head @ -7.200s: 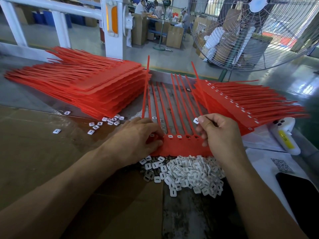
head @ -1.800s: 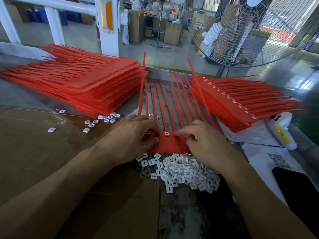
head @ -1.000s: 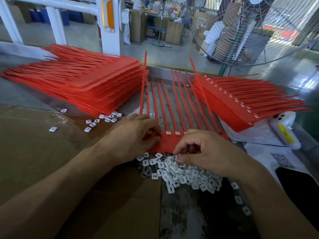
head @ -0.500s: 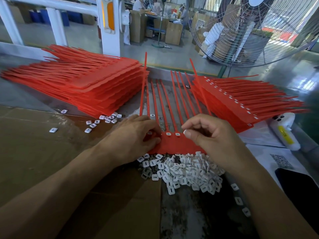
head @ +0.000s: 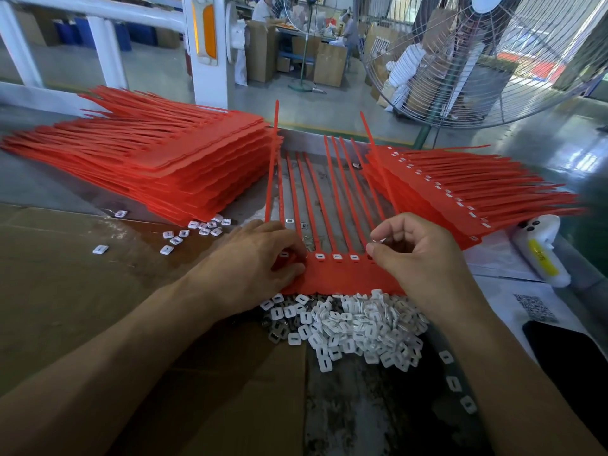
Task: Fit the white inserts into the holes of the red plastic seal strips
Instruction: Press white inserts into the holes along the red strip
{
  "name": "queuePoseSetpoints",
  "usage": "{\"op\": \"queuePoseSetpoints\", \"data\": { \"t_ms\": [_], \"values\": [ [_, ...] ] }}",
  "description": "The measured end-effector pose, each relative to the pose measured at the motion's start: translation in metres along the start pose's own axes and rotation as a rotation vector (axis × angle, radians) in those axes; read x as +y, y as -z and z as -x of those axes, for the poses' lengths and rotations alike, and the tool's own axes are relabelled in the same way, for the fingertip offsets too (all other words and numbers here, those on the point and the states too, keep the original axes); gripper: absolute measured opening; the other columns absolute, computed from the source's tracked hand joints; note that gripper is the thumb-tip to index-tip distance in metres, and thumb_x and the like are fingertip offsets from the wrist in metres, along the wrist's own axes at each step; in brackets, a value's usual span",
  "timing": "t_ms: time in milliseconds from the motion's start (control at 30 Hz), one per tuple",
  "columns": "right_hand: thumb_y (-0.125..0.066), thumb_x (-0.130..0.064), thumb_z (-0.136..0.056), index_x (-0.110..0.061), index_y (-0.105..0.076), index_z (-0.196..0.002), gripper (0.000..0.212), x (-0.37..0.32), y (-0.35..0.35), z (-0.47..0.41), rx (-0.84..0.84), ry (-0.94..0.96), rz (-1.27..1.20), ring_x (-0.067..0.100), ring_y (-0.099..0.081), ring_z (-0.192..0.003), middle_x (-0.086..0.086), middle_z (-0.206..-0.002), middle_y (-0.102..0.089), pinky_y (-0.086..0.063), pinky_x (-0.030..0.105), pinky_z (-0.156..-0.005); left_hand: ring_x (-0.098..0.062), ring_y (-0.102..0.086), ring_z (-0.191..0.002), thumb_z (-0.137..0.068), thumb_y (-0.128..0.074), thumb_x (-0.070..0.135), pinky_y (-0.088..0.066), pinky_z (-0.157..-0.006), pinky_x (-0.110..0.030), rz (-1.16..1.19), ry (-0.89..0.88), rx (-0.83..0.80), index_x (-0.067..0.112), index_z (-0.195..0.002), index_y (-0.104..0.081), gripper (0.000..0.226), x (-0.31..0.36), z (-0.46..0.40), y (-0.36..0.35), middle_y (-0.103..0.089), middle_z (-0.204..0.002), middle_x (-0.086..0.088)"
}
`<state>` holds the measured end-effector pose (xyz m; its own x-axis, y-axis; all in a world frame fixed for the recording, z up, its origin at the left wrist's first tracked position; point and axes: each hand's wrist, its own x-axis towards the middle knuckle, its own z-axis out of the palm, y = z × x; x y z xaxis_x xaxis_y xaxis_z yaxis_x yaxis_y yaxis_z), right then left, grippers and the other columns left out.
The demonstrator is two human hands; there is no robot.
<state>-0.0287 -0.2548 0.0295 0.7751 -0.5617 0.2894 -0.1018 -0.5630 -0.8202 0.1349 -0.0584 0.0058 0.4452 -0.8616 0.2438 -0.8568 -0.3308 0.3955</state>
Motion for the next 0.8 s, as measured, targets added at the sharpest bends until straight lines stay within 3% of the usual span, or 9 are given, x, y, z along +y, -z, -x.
{"op": "queuePoseSetpoints", "data": {
  "t_ms": [200,367,800],
  "values": [
    [-0.071,-0.027,-0.094,-0.037,-0.071,-0.092,0.011,-0.0003,0.0000,-0.0004,0.041,0.005,-0.078,0.002,-0.065,-0.068,-0.010,-0.084,-0.073,-0.052,0.017,-0.062,-0.006,-0.046,-0.115,-0.089,-0.051,0.056,-0.043,-0.104,-0.041,-0.003,0.007,-0.014,0.042,-0.118,-0.061,0.034,0.0006,-0.0007,0.0005,-0.056,-0.117,0.022],
    [-0.067,-0.017,-0.100,-0.030,-0.074,-0.090,0.018,-0.0012,-0.0035,-0.0006,-0.001,0.050,-0.144,0.013,-0.073,-0.071,-0.002,-0.084,-0.077,-0.058,0.023,-0.064,-0.004,-0.045,-0.115,-0.091,-0.053,0.055,-0.043,-0.105,-0.040,-0.006,0.005,-0.018,0.043,-0.118,-0.060,0.030,-0.0010,0.0001,-0.0003,-0.054,-0.118,0.023],
    [-0.065,-0.006,-0.099,-0.038,-0.074,-0.111,0.035,-0.0023,-0.0066,0.0001,-0.018,0.054,-0.171,0.008,-0.069,-0.073,-0.009,-0.090,-0.076,-0.056,0.019,-0.066,-0.004,-0.046,-0.114,-0.090,-0.050,0.056,-0.043,-0.103,-0.040,-0.006,0.007,-0.019,0.044,-0.117,-0.059,0.031,-0.0005,-0.0009,0.0000,-0.054,-0.117,0.024]
  ]
}}
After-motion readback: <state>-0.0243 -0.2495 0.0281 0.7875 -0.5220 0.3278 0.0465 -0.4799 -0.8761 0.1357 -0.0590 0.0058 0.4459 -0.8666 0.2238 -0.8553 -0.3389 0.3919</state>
